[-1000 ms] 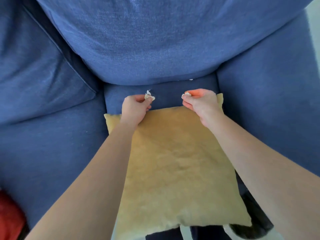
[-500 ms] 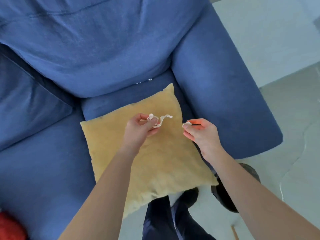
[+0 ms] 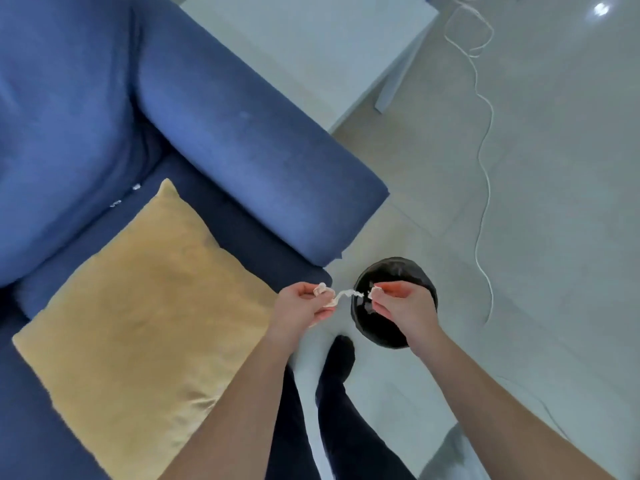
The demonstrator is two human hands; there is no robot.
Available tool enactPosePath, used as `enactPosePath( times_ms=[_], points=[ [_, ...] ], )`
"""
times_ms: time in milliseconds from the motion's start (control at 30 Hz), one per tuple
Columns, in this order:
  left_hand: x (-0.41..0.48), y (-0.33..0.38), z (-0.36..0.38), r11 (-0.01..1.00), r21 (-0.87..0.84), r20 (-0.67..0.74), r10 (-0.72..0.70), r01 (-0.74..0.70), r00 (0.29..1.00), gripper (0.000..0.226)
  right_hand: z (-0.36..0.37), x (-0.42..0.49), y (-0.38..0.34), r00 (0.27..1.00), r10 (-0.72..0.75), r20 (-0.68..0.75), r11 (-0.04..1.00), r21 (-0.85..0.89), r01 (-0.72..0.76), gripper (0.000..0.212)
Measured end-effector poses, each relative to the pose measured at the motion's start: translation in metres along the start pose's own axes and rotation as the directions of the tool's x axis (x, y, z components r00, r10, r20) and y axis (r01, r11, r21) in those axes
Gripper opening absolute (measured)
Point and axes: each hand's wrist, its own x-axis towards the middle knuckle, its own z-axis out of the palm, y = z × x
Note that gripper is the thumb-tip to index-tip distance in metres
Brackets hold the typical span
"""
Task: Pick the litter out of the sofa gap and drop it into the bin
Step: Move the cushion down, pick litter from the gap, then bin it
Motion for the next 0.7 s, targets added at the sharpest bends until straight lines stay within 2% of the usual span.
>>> enactPosePath(
  times_ms=[100,167,300,333,400,500,700],
  points=[
    [0.017,-0.027,0.043,0.987,0.156,-0.035,-0.029,0.034,0.999,0.023,-0.040,0.012,0.030,0.989,0.089,-0.119,0.993,0.088,-0.078,0.008],
    [0.027,-0.044,0.068,0.970,0.234,-0.062,-0.059,0.072,0.996,0.012,-0.060,0.018,0.048,0.974,0.132,-0.185,0.987,0.111,-0.112,0.011],
    [0.038,-0.064,0.110,0.956,0.255,-0.091,-0.122,0.142,0.988,0.007,-0.082,0.031,0.072,0.950,0.217,-0.227,0.961,0.223,-0.166,0.023],
    [0.039,-0.067,0.119,0.954,0.254,-0.075,-0.142,0.157,0.987,0.012,-0.085,0.034,0.076,0.945,0.236,-0.225,0.949,0.264,-0.174,0.027],
    [0.039,-0.069,0.132,0.949,0.251,-0.003,-0.198,0.192,0.980,0.034,-0.088,0.038,0.080,0.937,0.279,-0.212,0.921,0.337,-0.198,0.041],
    [0.039,-0.069,0.137,0.926,0.296,0.040,-0.255,0.233,0.966,0.060,-0.092,0.043,0.083,0.931,0.315,-0.184,0.908,0.345,-0.239,0.055],
    [0.042,-0.062,0.117,0.911,0.370,-0.032,-0.187,0.185,0.982,0.047,-0.095,0.039,0.070,0.954,0.261,-0.145,0.927,0.314,-0.206,0.048]
  ],
)
